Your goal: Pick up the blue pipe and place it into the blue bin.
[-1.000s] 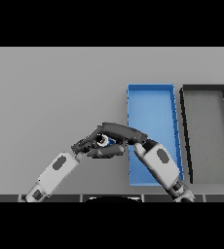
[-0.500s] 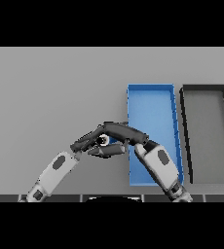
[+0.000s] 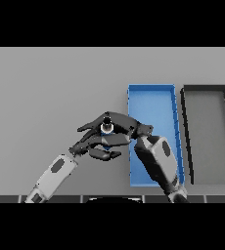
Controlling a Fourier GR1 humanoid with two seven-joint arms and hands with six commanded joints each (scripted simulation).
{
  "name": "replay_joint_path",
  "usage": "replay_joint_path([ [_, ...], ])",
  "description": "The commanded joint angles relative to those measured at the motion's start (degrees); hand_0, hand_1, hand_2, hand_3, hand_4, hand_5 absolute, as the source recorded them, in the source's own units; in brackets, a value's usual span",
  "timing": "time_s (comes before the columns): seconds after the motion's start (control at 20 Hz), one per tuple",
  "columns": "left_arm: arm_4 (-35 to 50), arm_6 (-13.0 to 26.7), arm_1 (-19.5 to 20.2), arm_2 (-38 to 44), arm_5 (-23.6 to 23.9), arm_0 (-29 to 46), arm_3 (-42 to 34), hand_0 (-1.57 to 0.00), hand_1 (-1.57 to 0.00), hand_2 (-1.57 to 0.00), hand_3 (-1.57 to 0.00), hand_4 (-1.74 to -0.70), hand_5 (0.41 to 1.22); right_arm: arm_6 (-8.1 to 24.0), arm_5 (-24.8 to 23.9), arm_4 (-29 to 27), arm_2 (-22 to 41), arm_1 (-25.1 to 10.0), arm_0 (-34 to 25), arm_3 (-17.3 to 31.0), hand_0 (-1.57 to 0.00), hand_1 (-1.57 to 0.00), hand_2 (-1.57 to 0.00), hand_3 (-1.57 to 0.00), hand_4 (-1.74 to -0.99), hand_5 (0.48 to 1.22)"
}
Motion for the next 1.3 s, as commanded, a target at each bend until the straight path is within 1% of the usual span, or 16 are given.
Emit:
replay_joint_path([
  [0.0,0.4,-0.1,0.3,0.2,-0.4,0.2,0.1,0.0,0.0,0.0,0.0,-0.87,0.523,0.2,-1.4,-1.1,-0.4,-1.1,-1.9,0.4,-1.57,-1.57,-1.57,-1.57,-1.493,1.221],
  [0.05,0.3,0.6,0.0,-0.1,-0.3,0.0,0.0,0.0,0.0,0.0,0.0,-0.86,0.515,0.3,-3.7,-2.5,-0.3,-2.8,-4.4,0.8,-1.57,-1.57,-1.57,-1.57,-1.492,1.221],
  [0.15,0.0,-0.1,-0.2,-0.1,-0.4,-0.2,0.5,0.0,0.0,0.0,0.0,-0.86,0.503,0.1,-7.8,-5.8,-0.7,-5.8,-8.8,0.1,-1.57,-1.57,-1.57,-1.57,-1.493,1.221],
  [0.2,0.2,-0.5,0.2,-0.1,-0.8,-0.2,0.0,0.0,0.0,0.0,0.0,-0.86,0.498,-0.4,-7.8,-6.7,-2.1,-6.8,-11.4,0.2,-1.57,-1.57,-1.57,-1.57,-1.494,1.221],
  [0.25,0.1,-0.3,0.1,-0.3,-0.5,0.0,-0.5,0.0,0.0,0.0,0.0,-0.86,0.493,-1.2,-7.5,-6.1,-3.4,-8.0,-14.2,1.3,-1.57,-1.57,-1.57,-1.57,-1.494,1.221],
  [0.3,0.7,0.0,0.7,0.2,-0.9,-0.1,-0.7,0.0,0.0,0.0,0.0,-0.87,0.486,-2.0,-7.0,-6.6,-5.1,-9.0,-17.4,3.0,-1.57,-1.57,-1.57,-1.57,-1.495,1.221],
  [0.35,0.3,-0.1,0.4,-0.3,-0.9,0.0,-0.5,0.0,0.0,0.0,0.0,-0.87,0.485,-2.7,-8.1,-6.8,-7.3,-10.1,-19.9,4.9,-1.57,-1.57,-1.57,-1.57,-1.496,1.221],
  [0.4,-0.1,-0.8,0.5,-0.4,-0.8,0.3,-0.7,0.0,0.0,0.0,0.0,-0.87,0.484,-3.4,-8.9,-6.3,-8.7,-11.1,-21.1,5.9,-1.57,-1.57,-1.57,-1.57,-1.496,1.221],
  [0.5,0.0,0.4,0.5,-0.4,-0.6,0.0,-1.2,0.0,0.0,0.0,0.0,-0.86,0.484,-4.8,-11.0,-3.9,-11.6,-12.7,-23.9,9.7,-1.57,-1.57,-1.57,-1.57,-1.497,1.221],
  [0.65,0.0,0.9,1.4,-0.2,-0.3,0.8,-2.4,0.0,0.0,0.0,0.0,-0.84,0.481,-6.1,-11.2,1.4,-14.7,-16.2,-25.3,16.1,-1.57,-1.57,-1.57,-1.57,-1.498,1.221],
  [0.7,0.2,1.4,1.6,-0.1,-0.3,1.0,-2.7,0.0,0.0,0.0,0.0,-0.84,0.477,-6.5,-11.0,2.8,-16.0,-17.2,-25.1,19.1,-1.57,-1.57,-1.57,-1.57,-1.498,1.221],
  [0.9,-0.7,0.9,2.0,0.6,0.4,0.7,-1.6,0.0,0.0,0.0,0.0,-0.83,0.465,-4.9,-11.9,5.4,-20.1,-19.5,-21.2,25.4,-1.57,-1.57,-1.57,-1.57,-1.499,1.221],
  [1.05,-0.5,1.2,2.3,0.8,0.3,0.6,-1.9,0.0,0.0,0.0,0.0,-0.82,0.462,-3.8,-12.9,7.6,-21.6,-20.3,-15.3,26.2,-1.57,-1.57,-1.57,-1.57,-1.499,1.221],
  [1.15,-0.8,1.2,1.7,0.5,0.3,0.2,-1.1,0.0,0.0,0.0,0.0,-0.83,0.463,-1.7,-13.3,8.7,-21.3,-19.9,-10.5,25.1,-1.57,-1.57,-1.57,-1.57,-1.499,1.221],
  [1.2,-1.0,1.1,1.7,0.4,0.4,0.5,-1.1,0.0,0.0,0.0,0.0,-0.83,0.464,0.1,-14.2,9.6,-21.3,-19.9,-8.6,24.2,-1.57,-1.57,-1.57,-1.57,-1.499,1.221],
  [1.25,-0.8,0.3,2.6,0.7,0.0,0.9,-1.5,0.0,0.0,0.0,0.0,-0.83,0.466,0.4,-15.0,10.5,-21.6,-19.8,-6.2,24.1,-1.57,-1.57,-1.57,-1.57,-1.499,1.221],
])
